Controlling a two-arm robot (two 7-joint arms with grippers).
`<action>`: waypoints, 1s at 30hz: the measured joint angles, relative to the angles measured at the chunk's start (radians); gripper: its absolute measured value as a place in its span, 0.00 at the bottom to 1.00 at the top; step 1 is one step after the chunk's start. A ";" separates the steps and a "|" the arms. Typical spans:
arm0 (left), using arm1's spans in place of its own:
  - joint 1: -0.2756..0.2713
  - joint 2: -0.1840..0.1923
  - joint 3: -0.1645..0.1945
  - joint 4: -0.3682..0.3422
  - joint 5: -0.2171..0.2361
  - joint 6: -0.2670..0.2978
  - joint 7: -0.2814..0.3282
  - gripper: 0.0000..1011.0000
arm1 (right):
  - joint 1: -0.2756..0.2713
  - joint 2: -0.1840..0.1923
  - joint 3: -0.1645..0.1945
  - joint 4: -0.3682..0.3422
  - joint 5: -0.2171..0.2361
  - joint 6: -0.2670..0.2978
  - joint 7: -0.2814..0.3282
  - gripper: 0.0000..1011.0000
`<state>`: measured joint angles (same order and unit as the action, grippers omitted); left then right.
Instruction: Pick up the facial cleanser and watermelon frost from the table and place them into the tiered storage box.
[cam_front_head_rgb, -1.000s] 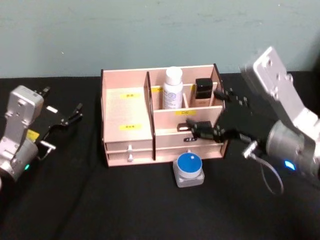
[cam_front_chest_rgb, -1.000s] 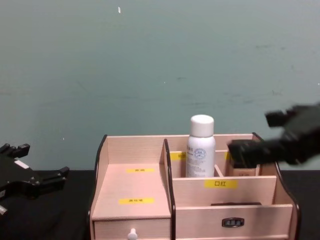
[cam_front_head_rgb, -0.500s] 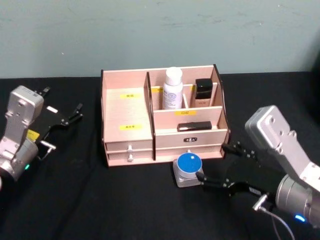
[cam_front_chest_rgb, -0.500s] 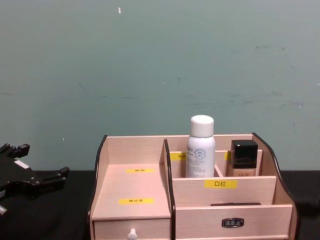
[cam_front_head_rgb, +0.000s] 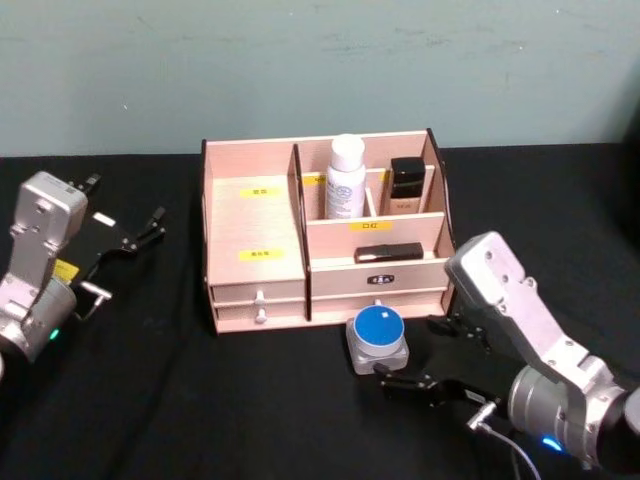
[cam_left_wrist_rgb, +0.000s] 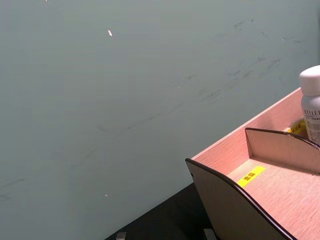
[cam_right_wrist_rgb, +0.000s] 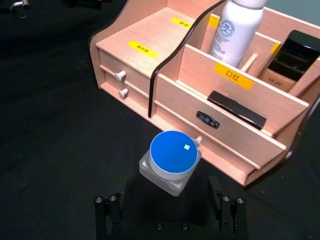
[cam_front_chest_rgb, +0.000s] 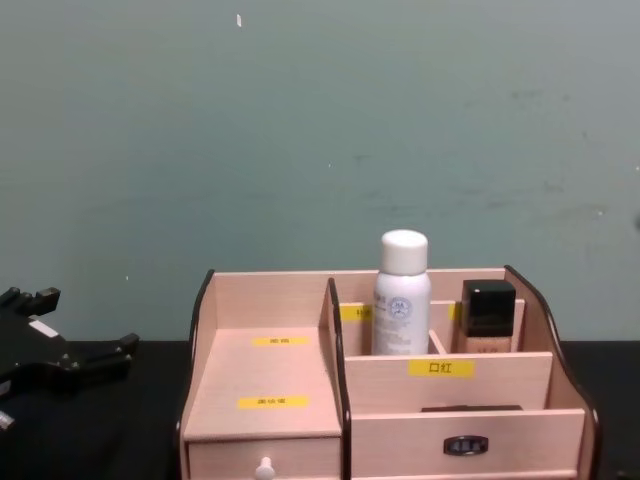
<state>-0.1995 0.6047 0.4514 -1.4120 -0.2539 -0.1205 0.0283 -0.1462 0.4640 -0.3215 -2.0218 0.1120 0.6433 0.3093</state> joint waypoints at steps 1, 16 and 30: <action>0.000 0.000 0.000 0.000 0.000 0.000 0.000 0.99 | 0.005 -0.006 -0.003 0.004 -0.003 0.003 -0.001 0.99; 0.000 0.000 0.000 0.000 0.000 0.000 0.000 0.99 | 0.077 -0.119 -0.023 0.085 -0.059 0.056 -0.006 0.99; 0.000 0.000 0.000 0.000 0.000 0.000 0.000 0.99 | 0.091 -0.164 -0.023 0.115 -0.094 0.075 -0.007 0.99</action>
<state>-0.1995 0.6047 0.4514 -1.4120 -0.2539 -0.1205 0.0283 -0.0551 0.3003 -0.3446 -1.9072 0.0177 0.7185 0.3022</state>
